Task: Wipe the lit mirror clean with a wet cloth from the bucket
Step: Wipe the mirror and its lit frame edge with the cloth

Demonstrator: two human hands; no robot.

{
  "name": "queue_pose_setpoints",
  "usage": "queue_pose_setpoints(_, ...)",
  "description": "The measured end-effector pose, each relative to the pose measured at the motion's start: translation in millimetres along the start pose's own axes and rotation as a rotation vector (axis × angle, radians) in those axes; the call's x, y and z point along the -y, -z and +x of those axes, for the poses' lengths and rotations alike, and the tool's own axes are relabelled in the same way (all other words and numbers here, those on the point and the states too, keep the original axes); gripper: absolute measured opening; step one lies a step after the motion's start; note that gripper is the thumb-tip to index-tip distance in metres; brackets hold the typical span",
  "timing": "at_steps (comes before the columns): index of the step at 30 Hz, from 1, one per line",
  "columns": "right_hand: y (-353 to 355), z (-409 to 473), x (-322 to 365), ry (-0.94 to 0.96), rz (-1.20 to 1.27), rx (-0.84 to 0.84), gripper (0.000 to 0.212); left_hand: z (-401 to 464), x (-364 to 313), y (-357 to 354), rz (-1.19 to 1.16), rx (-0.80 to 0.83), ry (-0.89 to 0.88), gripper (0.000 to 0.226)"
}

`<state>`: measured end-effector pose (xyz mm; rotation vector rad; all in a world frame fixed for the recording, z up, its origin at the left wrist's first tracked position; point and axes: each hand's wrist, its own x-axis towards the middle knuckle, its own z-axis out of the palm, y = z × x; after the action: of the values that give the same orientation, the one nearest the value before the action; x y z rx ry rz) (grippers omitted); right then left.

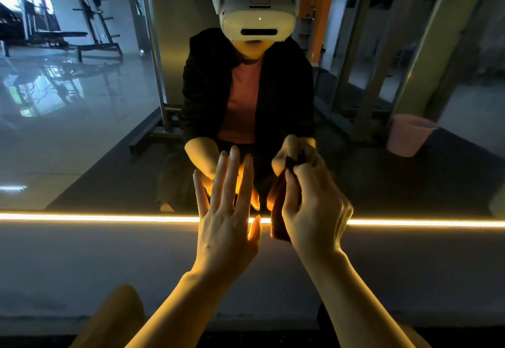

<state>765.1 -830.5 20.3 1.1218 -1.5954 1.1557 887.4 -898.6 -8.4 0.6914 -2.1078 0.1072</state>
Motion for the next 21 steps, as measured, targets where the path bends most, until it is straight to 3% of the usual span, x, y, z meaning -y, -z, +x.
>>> queue_pose_setpoints(3, 2.9, 28.4, -2.9, -0.167, 0.069, -0.141, 0.011, 0.1, -1.5, -3.0, 0.003, -0.004, 0.021, 0.107)
queue_pose_setpoints(8, -1.9, -2.1, -4.4, 0.035, 0.063, -0.038, 0.015, 1.2, -2.2, -4.6, 0.003, -0.027, 0.009, 0.110)
queue_pose_setpoints(12, -6.3, 21.6, -6.7, -0.053, 0.119, -0.211, 0.010, 1.8, -4.0, -5.2, 0.008, -0.031, 0.023, 0.107)
queue_pose_setpoints(17, -6.0, -4.9, -5.4, 0.091, 0.120, -0.011, 0.006, 1.3, -2.6, -3.7, -0.009, -0.010, 0.023, 0.109)
queue_pose_setpoints(21, -2.4, 22.0, -3.6, -0.118, 0.229, -0.159, 0.010, 1.7, -3.4, -1.6, -0.023, -0.012, 0.012, 0.108)
